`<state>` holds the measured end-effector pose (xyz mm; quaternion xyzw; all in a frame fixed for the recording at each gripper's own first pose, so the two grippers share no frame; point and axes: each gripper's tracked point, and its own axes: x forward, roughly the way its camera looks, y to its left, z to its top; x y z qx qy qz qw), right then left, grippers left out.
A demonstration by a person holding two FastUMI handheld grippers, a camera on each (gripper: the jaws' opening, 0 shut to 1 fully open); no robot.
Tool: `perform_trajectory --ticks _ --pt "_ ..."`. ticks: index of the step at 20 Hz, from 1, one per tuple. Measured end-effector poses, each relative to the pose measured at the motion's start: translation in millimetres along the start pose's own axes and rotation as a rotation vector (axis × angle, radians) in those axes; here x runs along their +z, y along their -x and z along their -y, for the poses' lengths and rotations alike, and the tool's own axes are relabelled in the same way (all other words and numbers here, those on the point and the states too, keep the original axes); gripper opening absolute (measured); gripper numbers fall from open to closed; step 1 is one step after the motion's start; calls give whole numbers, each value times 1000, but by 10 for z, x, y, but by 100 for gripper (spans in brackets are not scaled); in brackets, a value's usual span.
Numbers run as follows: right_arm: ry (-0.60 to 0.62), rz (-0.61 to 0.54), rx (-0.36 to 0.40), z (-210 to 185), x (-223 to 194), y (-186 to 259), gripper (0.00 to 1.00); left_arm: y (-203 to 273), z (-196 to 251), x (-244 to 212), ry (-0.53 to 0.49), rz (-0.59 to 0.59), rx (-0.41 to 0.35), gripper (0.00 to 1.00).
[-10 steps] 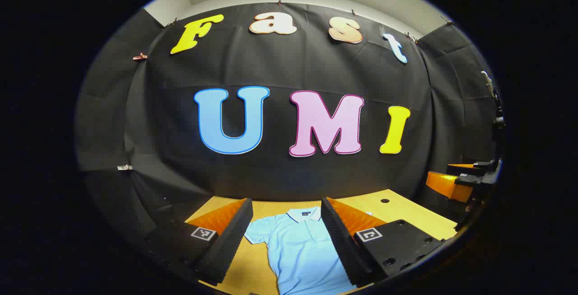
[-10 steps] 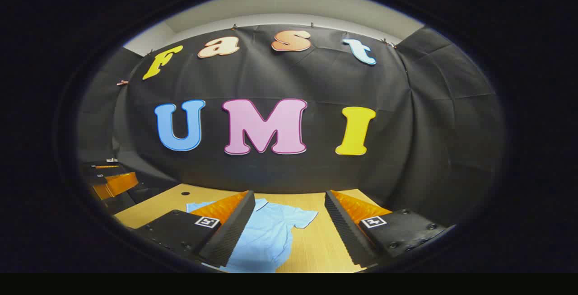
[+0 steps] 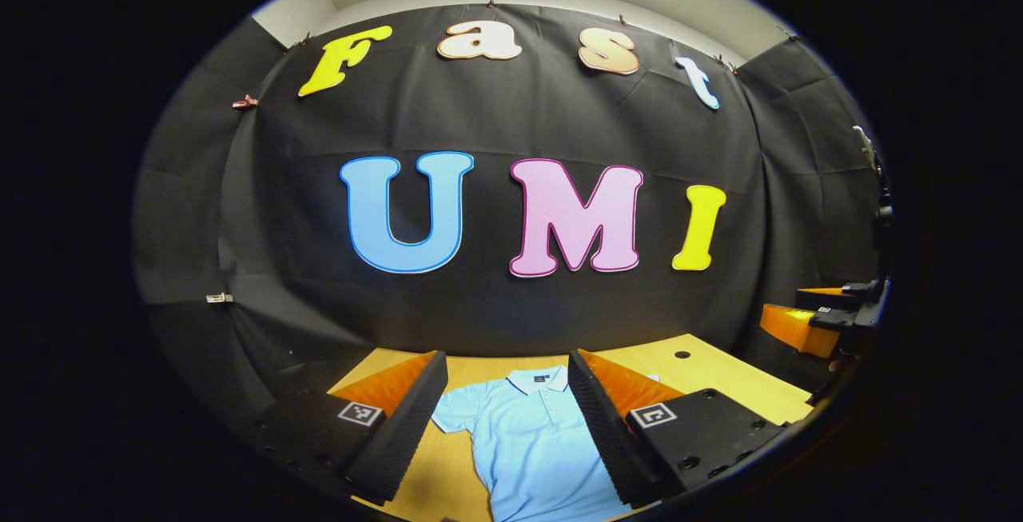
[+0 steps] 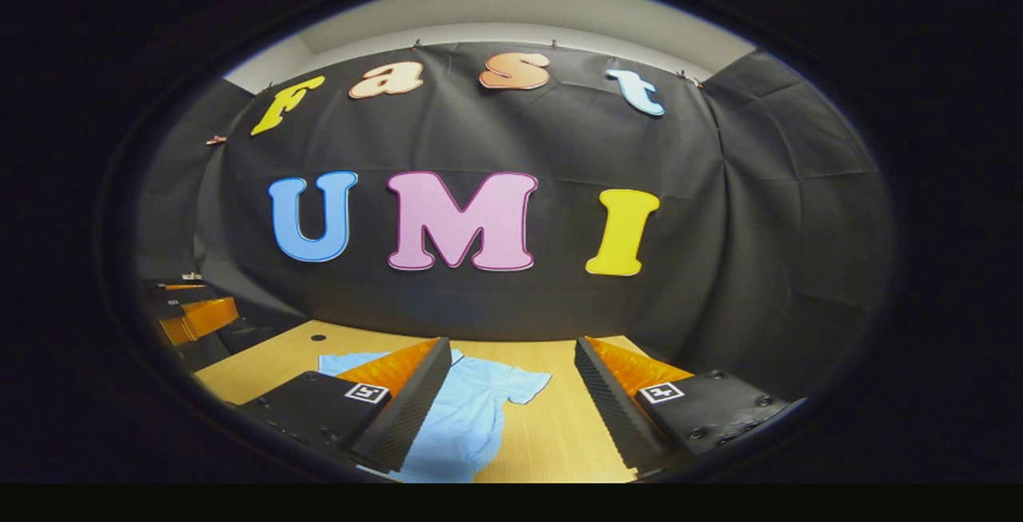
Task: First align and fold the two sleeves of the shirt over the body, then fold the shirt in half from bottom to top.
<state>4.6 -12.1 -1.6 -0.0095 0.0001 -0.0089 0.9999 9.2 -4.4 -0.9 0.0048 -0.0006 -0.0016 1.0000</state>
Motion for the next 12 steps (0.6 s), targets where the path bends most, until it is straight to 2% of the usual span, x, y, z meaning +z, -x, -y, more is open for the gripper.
perform_trajectory --ticks 10,12 --pt "-28 -24 -11 49 -102 -181 97 -130 -27 -35 1 -11 11 96" --pt "-14 -60 -23 86 -185 -248 97 -159 -40 -54 4 -21 17 97"
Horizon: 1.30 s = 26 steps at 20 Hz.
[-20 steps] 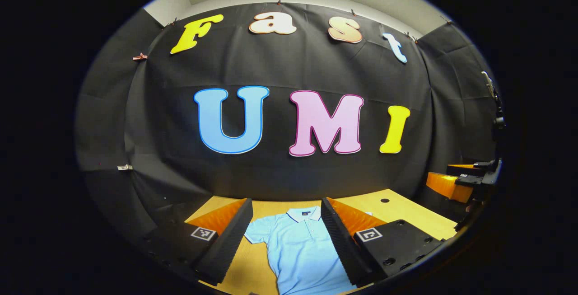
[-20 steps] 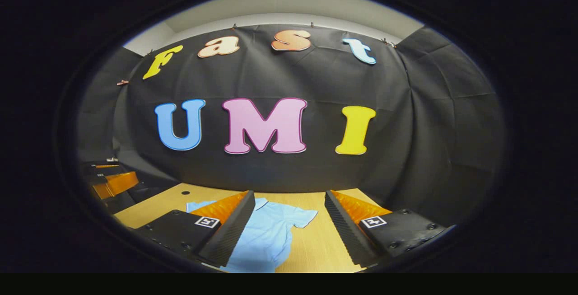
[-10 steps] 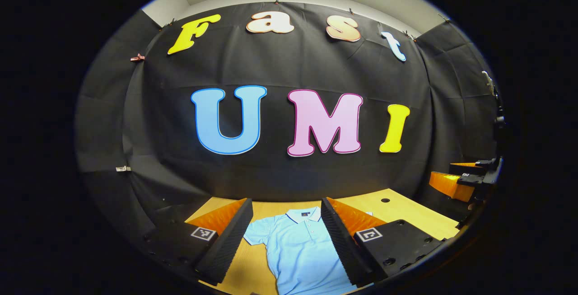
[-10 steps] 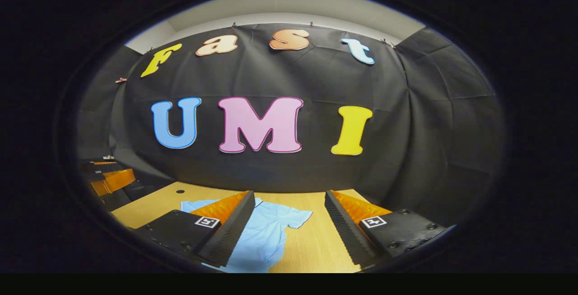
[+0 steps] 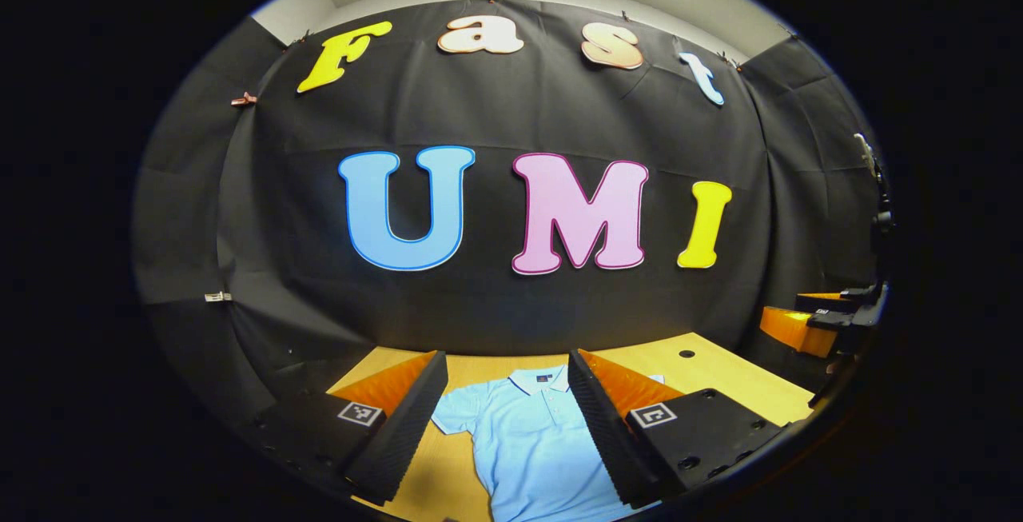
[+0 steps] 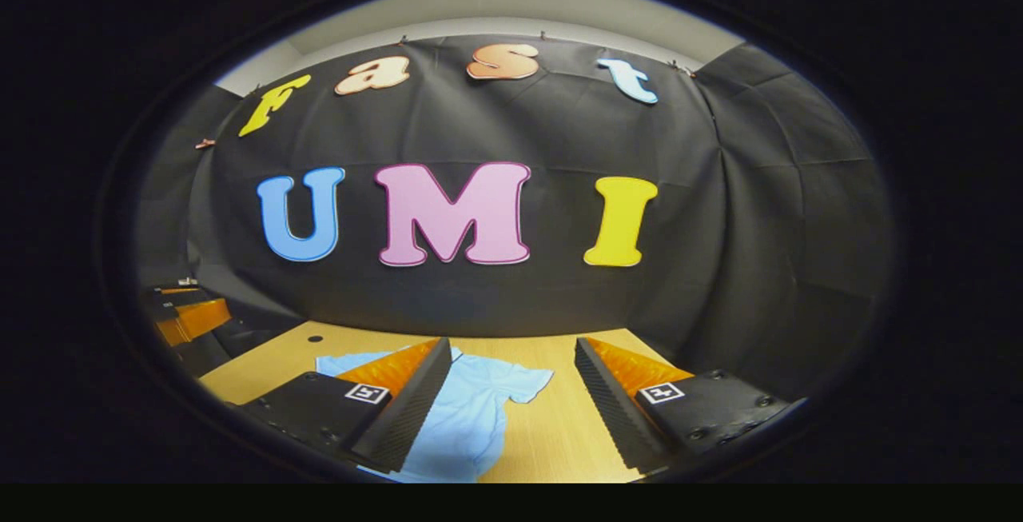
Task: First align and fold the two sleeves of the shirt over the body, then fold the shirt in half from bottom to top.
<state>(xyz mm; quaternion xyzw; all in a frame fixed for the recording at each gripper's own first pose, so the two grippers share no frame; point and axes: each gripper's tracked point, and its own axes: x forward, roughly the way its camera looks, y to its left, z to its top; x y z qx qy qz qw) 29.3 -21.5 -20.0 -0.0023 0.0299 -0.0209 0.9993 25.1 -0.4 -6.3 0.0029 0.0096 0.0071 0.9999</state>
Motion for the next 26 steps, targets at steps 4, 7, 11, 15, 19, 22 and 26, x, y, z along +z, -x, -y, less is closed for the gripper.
perform_trajectory --ticks 4,7,11,15,19,22,26 --pt "21 -52 0 24 -102 -220 97 -85 -4 -21 3 -20 23 96" --pt "22 -130 5 94 -302 -543 97 -169 -21 -49 9 -36 46 97" --pt "36 -221 12 212 -590 -1053 98 -357 -50 -75 4 -56 81 96" --pt "41 -298 5 338 -903 -1572 97 -543 -108 -141 -4 -89 129 96" --pt "28 -385 4 405 -1268 -2160 98 -677 -186 -249 -28 -142 170 97" --pt "35 -473 7 460 -1665 -2485 98 -821 -217 -293 -17 -171 193 97" --pt "41 -578 39 432 -2211 -2796 95 -1021 -205 -356 -6 -200 204 97"
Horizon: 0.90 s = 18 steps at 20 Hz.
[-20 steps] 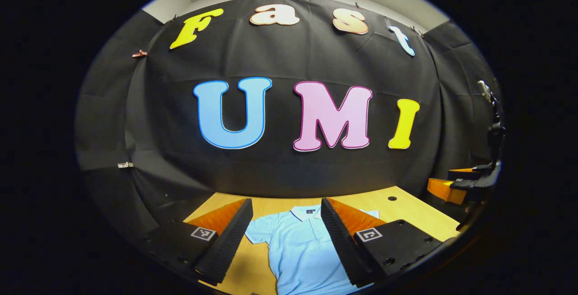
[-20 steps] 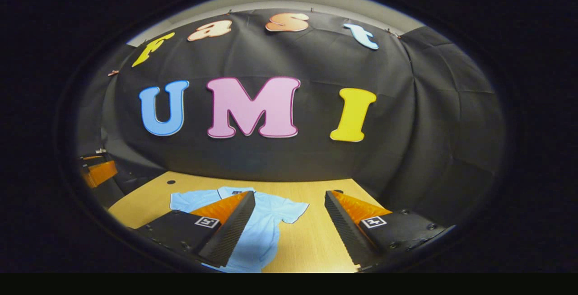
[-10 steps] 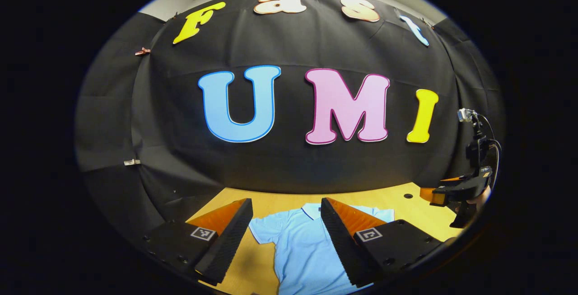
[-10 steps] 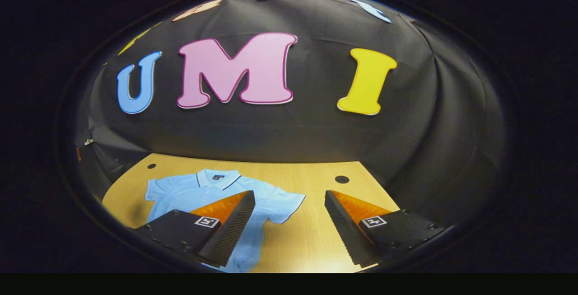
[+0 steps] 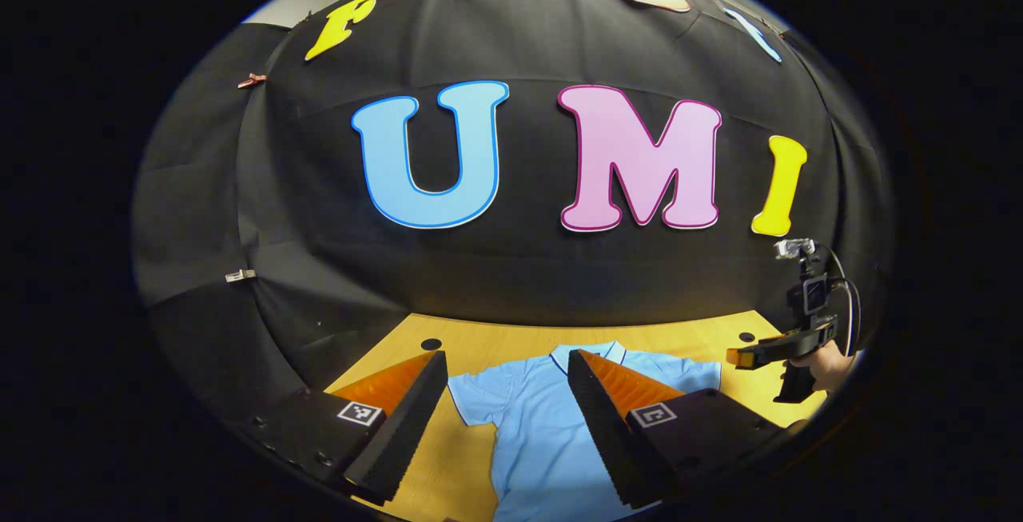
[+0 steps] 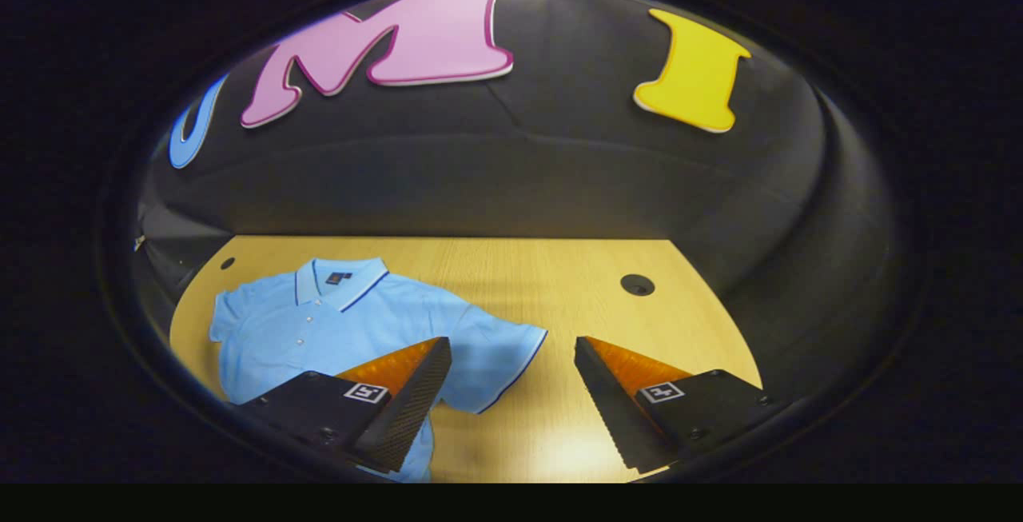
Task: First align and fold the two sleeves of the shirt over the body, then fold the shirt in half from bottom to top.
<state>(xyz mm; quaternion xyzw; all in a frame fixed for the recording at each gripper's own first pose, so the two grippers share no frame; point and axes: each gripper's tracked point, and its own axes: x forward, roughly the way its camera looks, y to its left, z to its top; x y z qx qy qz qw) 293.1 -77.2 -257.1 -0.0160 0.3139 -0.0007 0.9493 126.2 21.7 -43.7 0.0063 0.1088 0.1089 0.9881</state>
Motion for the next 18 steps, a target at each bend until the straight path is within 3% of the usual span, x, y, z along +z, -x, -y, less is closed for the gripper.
perform_trajectory --ticks 9,12,13,14,15,16,17,18 --pt "1 -111 -24 142 -372 -962 98 -216 140 -148 5 -44 -16 97" --pt "-58 -115 -1 80 -416 -1079 98 -231 200 -185 -1 -55 -29 96" --pt "-60 -118 0 86 -418 -1087 92 -224 216 -177 -3 -57 -35 97" --pt "-54 -110 2 94 -402 -1075 96 -222 246 -185 -3 -55 -44 96" --pt "-46 -111 8 82 -407 -1077 92 -211 292 -185 -2 -52 -57 97" --pt "-41 -106 19 69 -398 -1069 95 -208 347 -213 -1 -50 -66 97" --pt "-46 -113 20 56 -392 -1047 92 -210 370 -228 0 -55 -72 97" --pt "-56 -119 17 34 -409 -1065 70 -215 379 -267 4 -62 -75 97"
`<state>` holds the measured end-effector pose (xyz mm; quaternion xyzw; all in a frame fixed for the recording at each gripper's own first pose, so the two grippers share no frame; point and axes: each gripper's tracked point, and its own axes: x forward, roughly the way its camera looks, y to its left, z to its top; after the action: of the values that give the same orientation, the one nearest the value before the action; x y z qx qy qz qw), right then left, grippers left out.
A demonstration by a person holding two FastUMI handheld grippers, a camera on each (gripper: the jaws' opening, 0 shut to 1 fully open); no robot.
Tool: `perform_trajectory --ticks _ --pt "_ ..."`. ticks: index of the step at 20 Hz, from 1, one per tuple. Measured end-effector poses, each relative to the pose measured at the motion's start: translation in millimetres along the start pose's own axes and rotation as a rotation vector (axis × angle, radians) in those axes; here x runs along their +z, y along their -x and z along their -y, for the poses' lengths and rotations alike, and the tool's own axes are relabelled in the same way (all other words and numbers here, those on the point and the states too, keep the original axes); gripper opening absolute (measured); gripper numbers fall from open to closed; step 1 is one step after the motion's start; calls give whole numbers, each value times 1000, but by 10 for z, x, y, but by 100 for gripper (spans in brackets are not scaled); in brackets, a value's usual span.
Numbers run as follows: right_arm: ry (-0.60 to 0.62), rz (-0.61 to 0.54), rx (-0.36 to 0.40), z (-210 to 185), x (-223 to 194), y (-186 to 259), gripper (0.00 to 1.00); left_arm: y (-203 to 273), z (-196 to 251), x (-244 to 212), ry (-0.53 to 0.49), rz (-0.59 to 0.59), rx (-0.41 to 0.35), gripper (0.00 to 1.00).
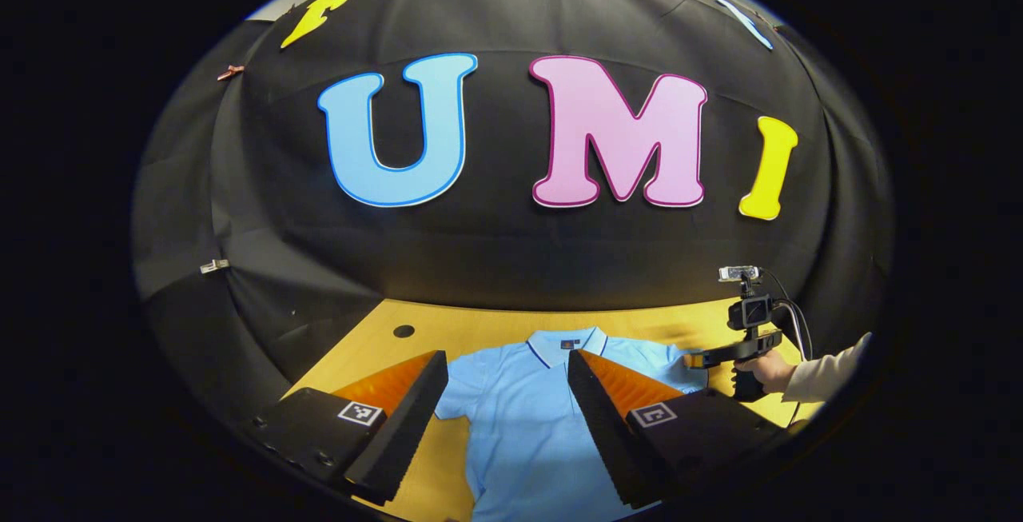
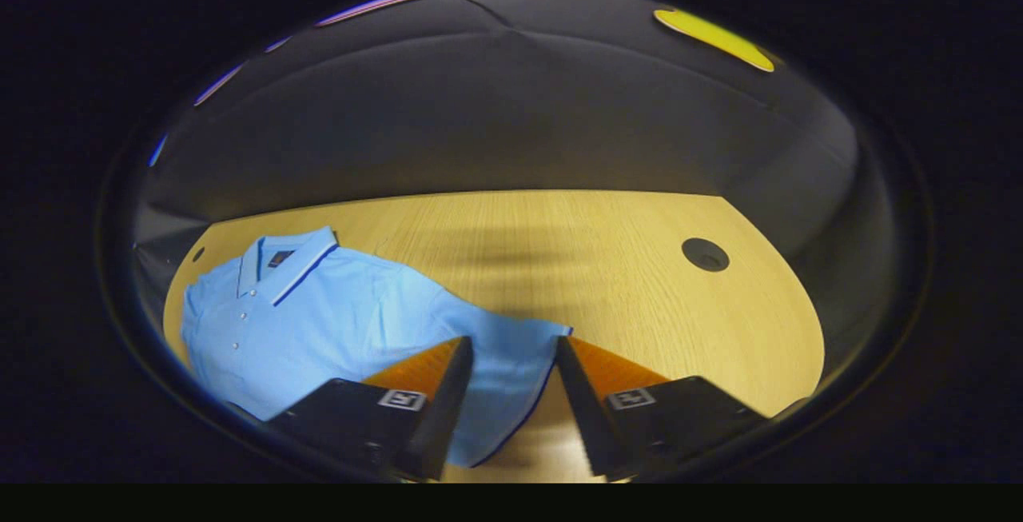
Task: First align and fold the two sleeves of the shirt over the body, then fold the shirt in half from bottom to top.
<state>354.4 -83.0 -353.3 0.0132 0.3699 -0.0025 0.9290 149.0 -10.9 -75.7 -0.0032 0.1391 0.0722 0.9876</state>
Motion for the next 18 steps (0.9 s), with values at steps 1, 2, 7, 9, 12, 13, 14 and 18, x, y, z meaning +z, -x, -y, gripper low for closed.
perform_trajectory --ticks 1,2,7,9,12,13,14,18 --pt "-9 -3 0 -18 -12 -5 48 -4 11 -14 6 -3 -3 97" --pt "-26 -10 -3 -43 -8 8 26 10 17 -27 13 -2 -5 97" --pt "-76 -38 3 -158 -4 56 8 107 -37 -33 31 15 -1 96" --pt "-59 -6 -3 -208 109 157 8 143 -114 -89 57 10 11 97" --pt "-15 47 -10 -368 324 340 8 210 -243 -159 50 1 34 97" --pt "-3 51 -8 -449 365 386 8 229 -285 -181 21 -2 40 97" --pt "2 52 -2 -564 393 440 8 239 -316 -196 -5 0 41 97" --pt "55 67 43 -1162 434 579 8 214 -360 -367 40 -30 -1 97"
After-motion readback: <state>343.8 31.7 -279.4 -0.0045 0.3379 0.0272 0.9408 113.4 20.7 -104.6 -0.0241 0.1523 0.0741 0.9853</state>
